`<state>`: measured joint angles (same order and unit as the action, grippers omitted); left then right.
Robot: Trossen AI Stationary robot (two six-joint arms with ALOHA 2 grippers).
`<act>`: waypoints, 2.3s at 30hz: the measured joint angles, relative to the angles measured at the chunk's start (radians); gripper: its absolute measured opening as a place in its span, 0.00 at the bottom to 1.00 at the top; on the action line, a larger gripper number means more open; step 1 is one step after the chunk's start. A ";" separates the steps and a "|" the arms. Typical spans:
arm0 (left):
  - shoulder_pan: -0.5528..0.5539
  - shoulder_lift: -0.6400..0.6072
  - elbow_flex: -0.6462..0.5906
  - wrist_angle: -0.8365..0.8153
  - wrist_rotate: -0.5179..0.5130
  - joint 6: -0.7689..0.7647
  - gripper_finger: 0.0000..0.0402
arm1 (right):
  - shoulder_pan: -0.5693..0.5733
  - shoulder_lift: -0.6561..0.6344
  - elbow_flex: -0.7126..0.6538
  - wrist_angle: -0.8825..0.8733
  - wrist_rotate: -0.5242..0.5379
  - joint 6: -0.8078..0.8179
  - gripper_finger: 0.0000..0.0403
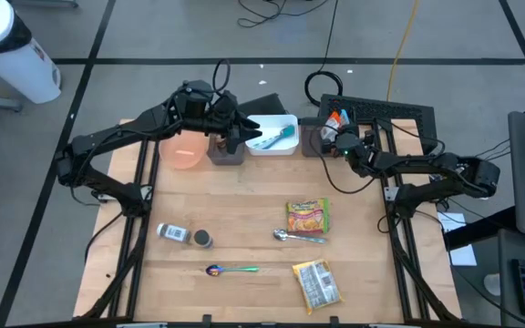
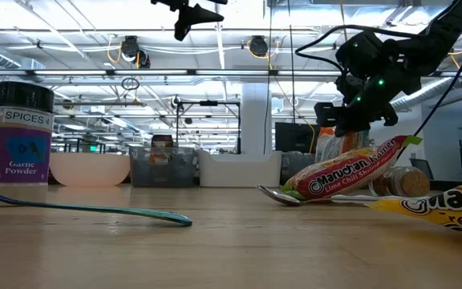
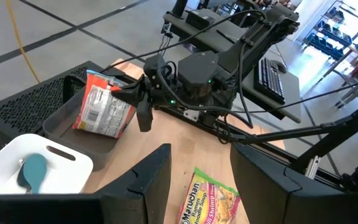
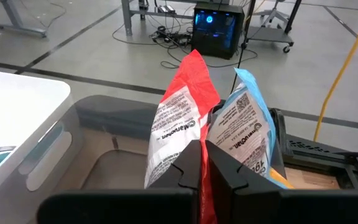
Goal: Pick & Place Food Item
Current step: Put the orange noodle pack into the right black bin, then put the white seasoning bottle into the left black bin
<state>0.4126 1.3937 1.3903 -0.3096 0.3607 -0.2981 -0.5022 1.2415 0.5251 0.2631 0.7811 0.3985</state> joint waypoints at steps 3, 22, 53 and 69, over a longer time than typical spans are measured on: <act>0.000 0.000 0.000 0.000 0.000 0.000 0.44 | 0.000 0.000 0.000 0.000 -0.001 0.000 0.00; 0.000 0.000 0.000 0.000 0.000 -0.001 0.44 | 0.000 0.000 0.000 0.007 -0.001 -0.007 0.27; 0.186 -0.154 0.000 -0.217 0.070 0.162 0.44 | 0.094 -0.331 0.000 0.261 -0.407 -0.165 0.29; 0.027 -0.219 -0.069 -0.602 0.068 0.255 0.44 | 0.307 -0.088 0.000 0.625 -0.598 0.192 0.28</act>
<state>0.4400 1.1742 1.3214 -0.9115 0.4286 -0.0429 -0.1951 1.1537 0.5255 0.8882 0.1829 0.5903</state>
